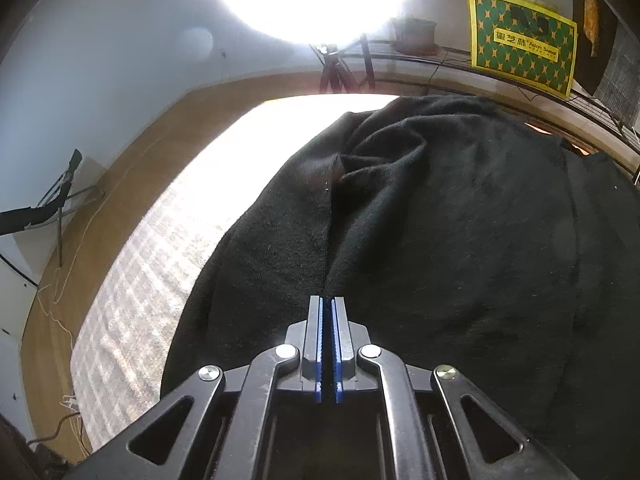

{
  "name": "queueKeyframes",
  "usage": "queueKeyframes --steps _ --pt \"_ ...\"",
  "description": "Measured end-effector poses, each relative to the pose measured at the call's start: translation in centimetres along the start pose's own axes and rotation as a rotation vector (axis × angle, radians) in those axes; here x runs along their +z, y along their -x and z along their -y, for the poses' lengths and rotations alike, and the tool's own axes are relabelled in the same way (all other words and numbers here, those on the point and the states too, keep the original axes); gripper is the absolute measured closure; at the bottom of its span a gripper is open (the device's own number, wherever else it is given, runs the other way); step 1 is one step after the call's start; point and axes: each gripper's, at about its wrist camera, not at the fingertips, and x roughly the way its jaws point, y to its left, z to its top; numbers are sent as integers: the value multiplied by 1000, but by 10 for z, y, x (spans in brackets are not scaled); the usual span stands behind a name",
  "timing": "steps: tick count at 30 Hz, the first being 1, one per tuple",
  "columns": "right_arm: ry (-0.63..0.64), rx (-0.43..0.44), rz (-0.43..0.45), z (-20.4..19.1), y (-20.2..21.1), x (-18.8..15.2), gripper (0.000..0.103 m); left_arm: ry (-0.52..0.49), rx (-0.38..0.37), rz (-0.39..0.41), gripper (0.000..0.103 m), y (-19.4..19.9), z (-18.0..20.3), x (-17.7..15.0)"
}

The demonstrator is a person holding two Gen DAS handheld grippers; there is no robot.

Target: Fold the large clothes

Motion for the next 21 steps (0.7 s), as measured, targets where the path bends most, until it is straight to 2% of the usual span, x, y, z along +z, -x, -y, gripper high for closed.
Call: queueKeyframes --steps 2,3,4,5,8,10,19,21 --pt "2 -7 25 1 2 2 99 -25 -28 -16 99 -4 11 -2" --pt "-9 -7 24 3 2 5 93 -31 -35 -25 99 -8 14 -2" --pt "-27 8 22 6 4 5 66 -37 -42 -36 99 -12 18 -3" --pt "-51 33 31 11 5 9 47 -42 -49 -45 99 -15 21 -5" --pt "-65 94 58 11 6 21 50 -43 -57 -54 99 -15 23 -8" --pt "-42 104 55 2 -2 29 51 -39 -57 -53 99 -13 24 -10" --pt "-7 9 -40 -18 -63 50 51 -47 -37 -51 99 -7 18 -16" --pt "-18 3 -47 -19 -70 51 70 -56 -28 -56 99 -7 20 -18"
